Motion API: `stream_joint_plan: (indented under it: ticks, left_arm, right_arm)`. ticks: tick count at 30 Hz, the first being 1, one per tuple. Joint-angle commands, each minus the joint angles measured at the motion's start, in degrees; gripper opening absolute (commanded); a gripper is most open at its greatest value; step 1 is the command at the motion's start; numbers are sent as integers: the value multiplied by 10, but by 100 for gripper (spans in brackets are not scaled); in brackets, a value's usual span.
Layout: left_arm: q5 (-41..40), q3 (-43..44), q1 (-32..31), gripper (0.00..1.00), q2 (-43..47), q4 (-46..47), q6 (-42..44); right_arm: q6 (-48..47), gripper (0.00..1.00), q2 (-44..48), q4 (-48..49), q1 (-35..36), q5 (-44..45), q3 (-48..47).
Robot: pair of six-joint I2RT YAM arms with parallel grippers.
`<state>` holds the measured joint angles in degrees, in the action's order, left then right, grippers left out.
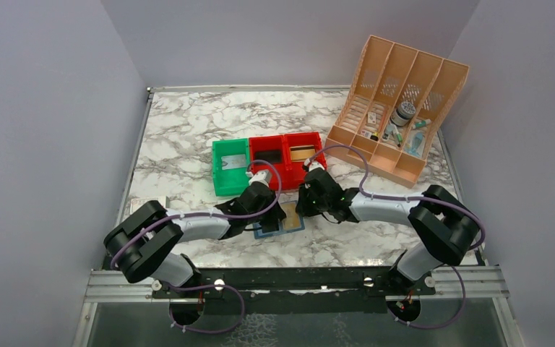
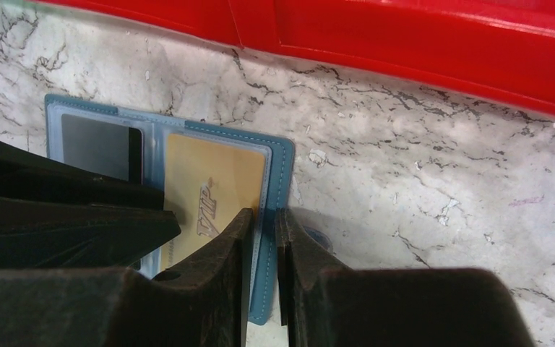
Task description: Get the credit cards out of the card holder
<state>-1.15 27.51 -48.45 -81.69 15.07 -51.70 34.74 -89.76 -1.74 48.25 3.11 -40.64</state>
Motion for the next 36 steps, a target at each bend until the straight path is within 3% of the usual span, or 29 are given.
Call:
stream_joint_plan:
  ticks: [1,16,21,27,36]
  left_arm:
    - [8,-3,2,22,-18,43,-10]
    - [-5,-29,3,1,54,46,-3]
    - [-4,-28,4,0,50,45,0]
    - [-7,-9,5,19,19,19,-14]
    - [-24,8,5,29,13,-39,-3]
  right_arm:
    - [-8,18,-21,-3,-1,6,-12]
    - [-12,18,-16,-6,-2,3,-16]
    - [-12,18,-14,-4,-2,1,-18]
    - [-12,18,-18,-12,-1,8,-22]
    - [-8,18,-15,-13,-1,10,-20]
